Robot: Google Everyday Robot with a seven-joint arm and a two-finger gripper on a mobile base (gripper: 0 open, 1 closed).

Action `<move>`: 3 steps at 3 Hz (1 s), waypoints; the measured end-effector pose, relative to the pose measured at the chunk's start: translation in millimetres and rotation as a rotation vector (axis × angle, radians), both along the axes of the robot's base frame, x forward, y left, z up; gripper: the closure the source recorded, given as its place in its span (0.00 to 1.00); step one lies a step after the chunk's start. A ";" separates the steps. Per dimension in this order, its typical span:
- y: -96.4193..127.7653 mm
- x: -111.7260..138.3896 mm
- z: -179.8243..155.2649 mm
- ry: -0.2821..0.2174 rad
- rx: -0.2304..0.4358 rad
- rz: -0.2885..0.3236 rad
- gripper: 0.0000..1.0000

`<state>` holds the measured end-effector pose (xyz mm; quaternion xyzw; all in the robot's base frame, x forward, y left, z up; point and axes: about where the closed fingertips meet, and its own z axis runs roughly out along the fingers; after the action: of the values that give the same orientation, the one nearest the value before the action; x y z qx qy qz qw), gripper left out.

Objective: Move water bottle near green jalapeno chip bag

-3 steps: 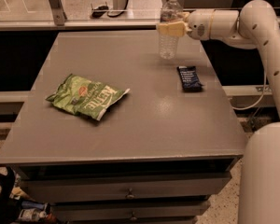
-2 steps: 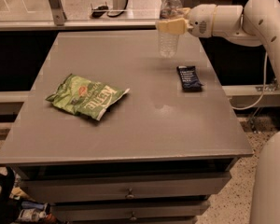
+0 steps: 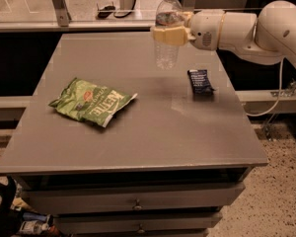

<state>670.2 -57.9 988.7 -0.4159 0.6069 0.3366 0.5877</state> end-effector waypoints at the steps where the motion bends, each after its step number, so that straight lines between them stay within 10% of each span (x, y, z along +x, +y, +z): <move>1: 27.4 -33.8 -6.4 0.003 -0.007 0.025 1.00; 3: 75.8 -99.7 -32.4 0.104 0.035 0.083 1.00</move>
Offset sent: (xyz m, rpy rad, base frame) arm -0.0988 0.0779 -0.0294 -0.0034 0.0509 0.0725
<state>570.5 17.9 956.3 -0.4123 0.6126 0.3926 0.5483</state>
